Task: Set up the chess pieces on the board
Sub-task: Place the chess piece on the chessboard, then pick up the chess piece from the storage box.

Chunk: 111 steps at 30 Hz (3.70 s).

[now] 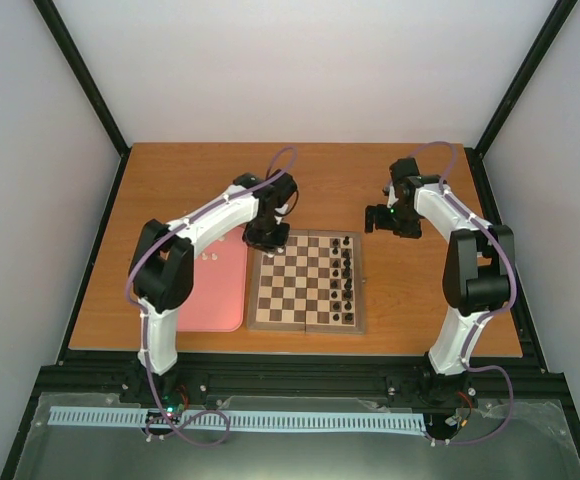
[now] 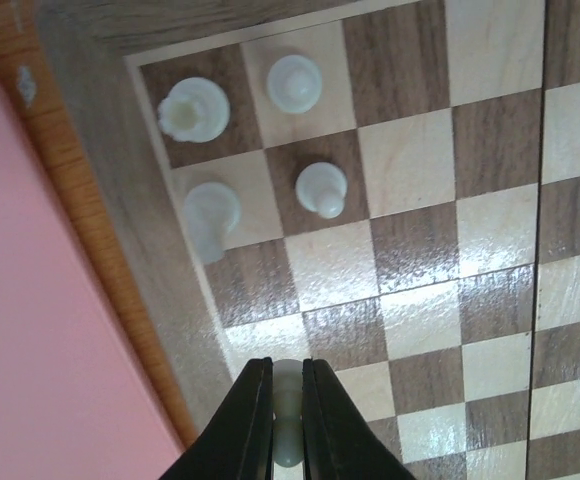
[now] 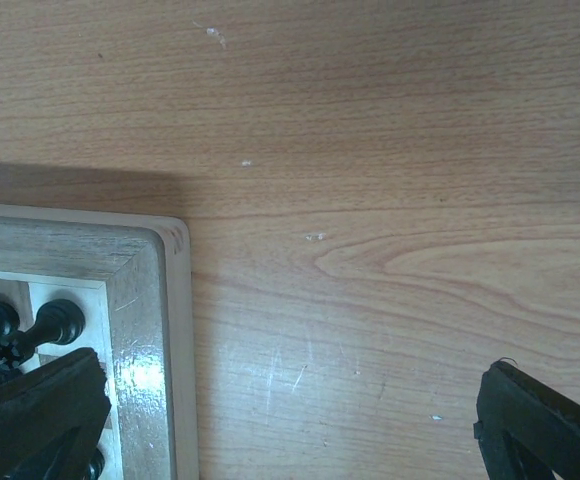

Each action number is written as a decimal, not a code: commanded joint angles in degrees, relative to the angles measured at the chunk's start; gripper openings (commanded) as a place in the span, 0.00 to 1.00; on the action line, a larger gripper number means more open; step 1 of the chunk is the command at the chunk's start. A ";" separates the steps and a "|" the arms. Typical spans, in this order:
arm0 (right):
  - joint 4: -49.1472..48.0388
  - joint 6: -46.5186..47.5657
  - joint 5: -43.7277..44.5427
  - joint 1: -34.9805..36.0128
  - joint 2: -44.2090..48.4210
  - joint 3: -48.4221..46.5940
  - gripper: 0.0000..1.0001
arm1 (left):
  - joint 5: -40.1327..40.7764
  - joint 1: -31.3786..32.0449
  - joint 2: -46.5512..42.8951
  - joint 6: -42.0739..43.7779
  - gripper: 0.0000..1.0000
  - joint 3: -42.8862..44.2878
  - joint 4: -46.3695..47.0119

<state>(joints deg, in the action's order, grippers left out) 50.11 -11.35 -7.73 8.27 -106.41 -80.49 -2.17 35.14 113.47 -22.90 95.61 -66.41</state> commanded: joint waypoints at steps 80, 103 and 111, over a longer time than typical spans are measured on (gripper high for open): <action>-0.54 1.65 -0.10 -0.54 2.13 -0.46 1.00 | -0.21 2.83 -2.02 1.23 0.46 10.33 -4.42; -0.52 0.81 -0.19 -0.53 1.77 -2.21 1.00 | 2.92 -20.72 -1.82 3.67 0.53 3.01 1.48; -0.12 0.86 -0.34 -0.53 1.39 -2.36 1.00 | 2.70 -20.72 0.98 2.91 0.42 -0.42 4.51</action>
<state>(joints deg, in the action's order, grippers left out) 49.60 -10.37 -7.88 8.27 -105.30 -81.52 0.62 14.26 113.65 -20.01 95.79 -64.38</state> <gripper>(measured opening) 0.997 0.428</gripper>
